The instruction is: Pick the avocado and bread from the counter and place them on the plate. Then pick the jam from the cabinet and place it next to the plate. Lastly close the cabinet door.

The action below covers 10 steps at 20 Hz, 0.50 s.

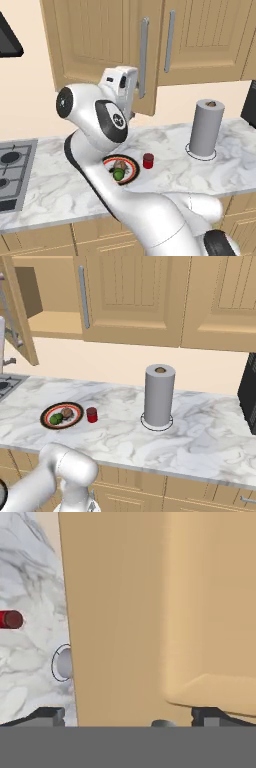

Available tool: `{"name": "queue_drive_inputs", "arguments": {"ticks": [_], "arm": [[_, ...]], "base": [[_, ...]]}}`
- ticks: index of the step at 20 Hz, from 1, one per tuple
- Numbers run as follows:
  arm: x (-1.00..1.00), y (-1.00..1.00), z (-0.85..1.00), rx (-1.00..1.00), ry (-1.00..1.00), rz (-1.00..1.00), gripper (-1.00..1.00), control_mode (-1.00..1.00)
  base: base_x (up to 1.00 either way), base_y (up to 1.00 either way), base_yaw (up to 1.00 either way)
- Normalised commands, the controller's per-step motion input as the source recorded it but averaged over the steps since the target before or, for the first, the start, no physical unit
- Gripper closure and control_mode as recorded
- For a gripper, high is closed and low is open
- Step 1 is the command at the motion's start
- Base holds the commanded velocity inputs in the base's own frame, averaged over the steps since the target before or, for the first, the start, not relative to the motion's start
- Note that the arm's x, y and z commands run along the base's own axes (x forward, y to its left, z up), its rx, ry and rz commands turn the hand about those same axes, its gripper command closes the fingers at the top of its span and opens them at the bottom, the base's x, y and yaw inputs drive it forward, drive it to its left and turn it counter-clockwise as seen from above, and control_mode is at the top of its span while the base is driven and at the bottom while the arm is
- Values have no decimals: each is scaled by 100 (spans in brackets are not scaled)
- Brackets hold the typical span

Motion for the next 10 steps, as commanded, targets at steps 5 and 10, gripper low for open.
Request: {"name": "queue_drive_inputs", "arguments": {"ticks": [5,10], "arm": [[40,-93,12,14,-12,24,-100,-100],[65,-96,15,17,-5,24,-100,-100]], "base": [[0,0,0],[0,0,0]]}}
